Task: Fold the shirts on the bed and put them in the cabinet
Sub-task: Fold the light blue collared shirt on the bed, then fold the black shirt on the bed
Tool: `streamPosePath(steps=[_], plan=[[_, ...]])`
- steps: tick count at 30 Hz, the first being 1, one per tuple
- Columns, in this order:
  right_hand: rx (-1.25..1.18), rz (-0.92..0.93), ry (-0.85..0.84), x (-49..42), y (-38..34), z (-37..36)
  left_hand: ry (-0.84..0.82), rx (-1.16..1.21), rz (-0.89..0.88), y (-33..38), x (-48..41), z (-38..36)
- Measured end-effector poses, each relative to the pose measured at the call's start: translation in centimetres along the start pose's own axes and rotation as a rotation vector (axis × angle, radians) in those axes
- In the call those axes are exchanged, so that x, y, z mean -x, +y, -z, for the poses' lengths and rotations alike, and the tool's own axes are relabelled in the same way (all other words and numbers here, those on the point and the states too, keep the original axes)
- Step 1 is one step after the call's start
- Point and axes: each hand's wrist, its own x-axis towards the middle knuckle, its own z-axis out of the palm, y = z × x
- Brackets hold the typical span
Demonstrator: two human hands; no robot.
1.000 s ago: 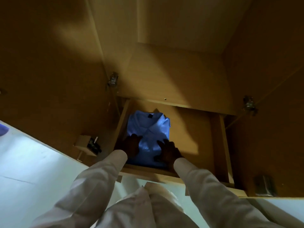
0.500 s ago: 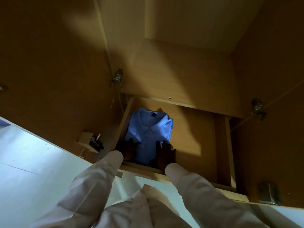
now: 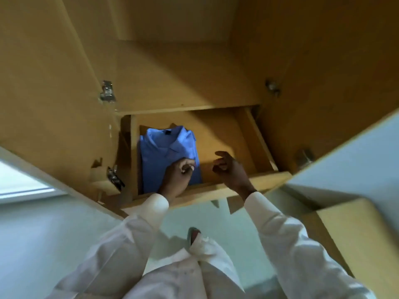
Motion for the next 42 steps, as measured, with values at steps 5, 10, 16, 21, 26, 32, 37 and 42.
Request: streamPosePath(steps=[5,10,16,21,26,32,37,42], plan=[[-0.213,-0.074,0.293,11.0,0.8,-0.9,-0.194,0.202,-0.046,1.2,7.0,-1.5],[-0.416,-0.334,0.375,21.3,4.2,-6.7,-0.453,0.169,0.154,-2.5,13.6,-4.0],[-0.220,-0.476,0.264,30.9,9.1,-13.8,-0.822,0.103,0.497,-10.1,21.8,-8.3],[-0.211,-0.566,0.278,36.7,16.3,-19.3,-0.909,0.060,0.604,-17.4,27.3,-13.6],[-0.265,-0.651,0.409,40.6,24.6,-23.0,-0.944,0.075,0.576,-24.9,30.3,-21.2],[-0.252,-0.681,0.653,44.8,35.8,-25.6,-0.995,0.054,0.469,-32.8,32.7,-31.2],[-0.178,-0.687,0.876,51.6,40.5,-26.6,-1.084,0.034,0.280,-33.3,36.9,-38.2],[-0.145,-0.689,0.988,61.2,40.9,-28.6,-1.177,0.084,0.135,-30.5,44.5,-40.6]])
